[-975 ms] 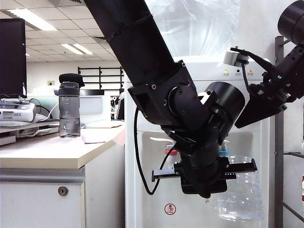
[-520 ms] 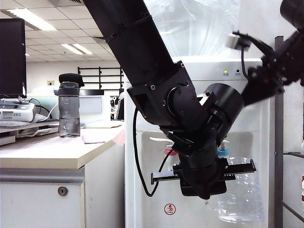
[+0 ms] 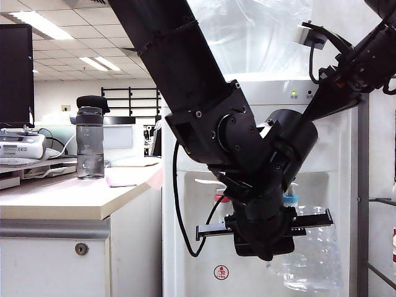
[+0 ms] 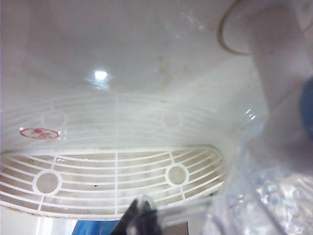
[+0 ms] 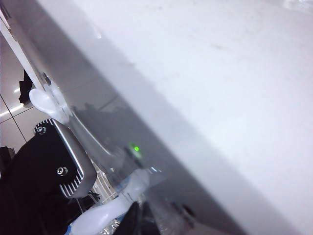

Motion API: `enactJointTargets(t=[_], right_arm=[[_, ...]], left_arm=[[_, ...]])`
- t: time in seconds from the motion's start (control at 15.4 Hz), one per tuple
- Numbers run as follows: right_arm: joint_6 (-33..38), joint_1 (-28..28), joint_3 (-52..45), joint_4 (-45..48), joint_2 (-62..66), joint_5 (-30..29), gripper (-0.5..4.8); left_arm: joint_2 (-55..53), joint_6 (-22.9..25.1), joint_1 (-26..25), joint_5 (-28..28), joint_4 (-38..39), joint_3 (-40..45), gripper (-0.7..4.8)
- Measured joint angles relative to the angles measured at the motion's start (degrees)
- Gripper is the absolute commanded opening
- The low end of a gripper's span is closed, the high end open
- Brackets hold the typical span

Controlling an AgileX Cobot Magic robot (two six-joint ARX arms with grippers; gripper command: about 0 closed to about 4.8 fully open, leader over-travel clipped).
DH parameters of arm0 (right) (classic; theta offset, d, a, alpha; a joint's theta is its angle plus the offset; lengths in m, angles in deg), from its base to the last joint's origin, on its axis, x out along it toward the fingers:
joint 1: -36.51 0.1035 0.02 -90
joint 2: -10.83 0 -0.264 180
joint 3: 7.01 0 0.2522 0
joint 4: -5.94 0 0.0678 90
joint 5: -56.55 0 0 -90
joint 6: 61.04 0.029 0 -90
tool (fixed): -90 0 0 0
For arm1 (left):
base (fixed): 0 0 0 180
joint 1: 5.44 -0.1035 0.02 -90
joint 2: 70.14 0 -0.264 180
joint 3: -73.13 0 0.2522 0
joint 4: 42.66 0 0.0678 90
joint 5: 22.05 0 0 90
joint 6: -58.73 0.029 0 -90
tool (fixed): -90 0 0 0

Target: Pick up the plastic mug from the left desk, go to the cold water outlet of the water dispenser, press the vertical switch to get some water, then put the mug back on the desk.

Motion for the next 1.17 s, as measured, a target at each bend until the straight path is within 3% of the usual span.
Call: enactJointTargets(t=[1.17], right_arm=[[0.0, -1.8, -0.1, 0.6, -0.1, -1.4, -0.05]], left_arm=[[3.7, 0.5, 1.6, -1.8, 1.9, 2.4, -0.06]])
